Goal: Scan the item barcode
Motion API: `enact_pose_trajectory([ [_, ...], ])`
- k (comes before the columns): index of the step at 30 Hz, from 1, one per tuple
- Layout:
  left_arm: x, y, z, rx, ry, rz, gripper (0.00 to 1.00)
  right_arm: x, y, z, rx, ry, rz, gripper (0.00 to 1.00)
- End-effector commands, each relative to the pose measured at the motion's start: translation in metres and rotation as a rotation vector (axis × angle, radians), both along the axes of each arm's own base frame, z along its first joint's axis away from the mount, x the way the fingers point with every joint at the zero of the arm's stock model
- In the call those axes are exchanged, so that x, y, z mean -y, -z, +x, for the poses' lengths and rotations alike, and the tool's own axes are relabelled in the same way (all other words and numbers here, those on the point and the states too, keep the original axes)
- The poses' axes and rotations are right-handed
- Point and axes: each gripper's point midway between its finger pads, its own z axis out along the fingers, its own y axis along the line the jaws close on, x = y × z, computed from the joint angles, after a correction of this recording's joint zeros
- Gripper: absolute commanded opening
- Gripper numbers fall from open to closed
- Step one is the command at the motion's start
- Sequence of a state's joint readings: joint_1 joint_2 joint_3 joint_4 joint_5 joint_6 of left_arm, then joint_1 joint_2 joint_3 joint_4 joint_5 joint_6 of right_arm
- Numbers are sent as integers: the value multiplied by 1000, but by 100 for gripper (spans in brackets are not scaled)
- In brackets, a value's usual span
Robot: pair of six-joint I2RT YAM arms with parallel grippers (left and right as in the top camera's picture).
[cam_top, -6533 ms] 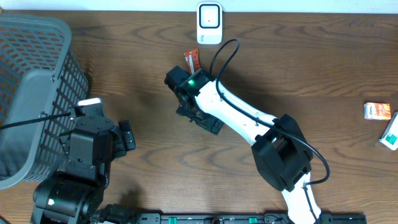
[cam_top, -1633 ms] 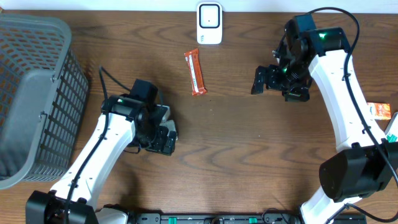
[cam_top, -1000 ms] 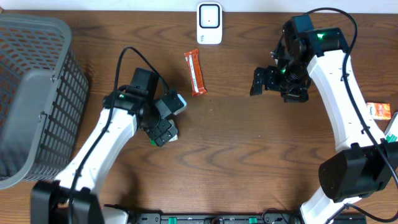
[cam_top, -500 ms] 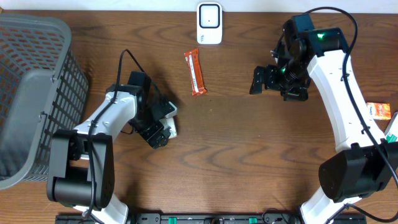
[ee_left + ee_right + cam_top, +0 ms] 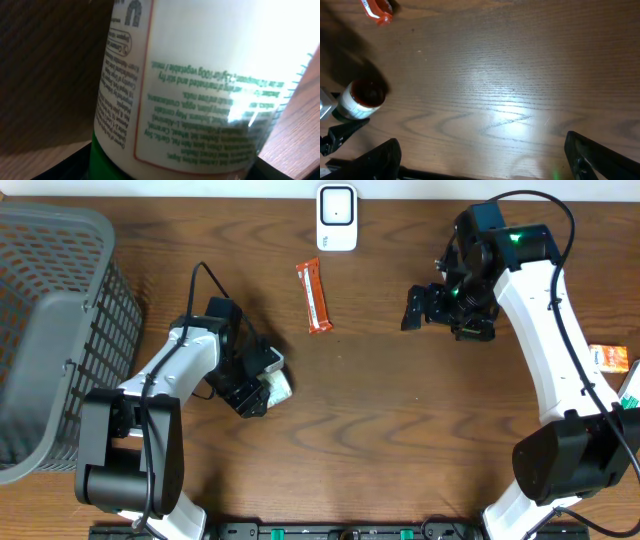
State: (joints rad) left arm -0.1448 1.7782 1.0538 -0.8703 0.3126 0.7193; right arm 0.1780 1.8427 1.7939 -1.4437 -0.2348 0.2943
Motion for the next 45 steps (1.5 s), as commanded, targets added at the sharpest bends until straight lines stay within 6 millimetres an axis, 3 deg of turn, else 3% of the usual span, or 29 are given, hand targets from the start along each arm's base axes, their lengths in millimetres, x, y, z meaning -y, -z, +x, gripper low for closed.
enact_pose_trajectory([
  [1,7,-9,6,8,-62,-39,58,-3,-1,1,11,-26,3,99],
  [7,7,-26,10,34,-173,-37,54,-9,-1,2,22,-40,5,99],
  [19,9,-86,19,100,-657,-86,55,-16,-1,3,35,-58,8,99],
  [27,7,-89,7,-12,-905,-65,55,-16,-1,3,36,-58,8,99],
  [34,3,-86,-24,-169,-1044,22,54,-16,-1,4,37,-58,8,99],
  [45,-10,-103,-120,-504,-998,279,52,-18,-3,15,82,-58,17,99],
])
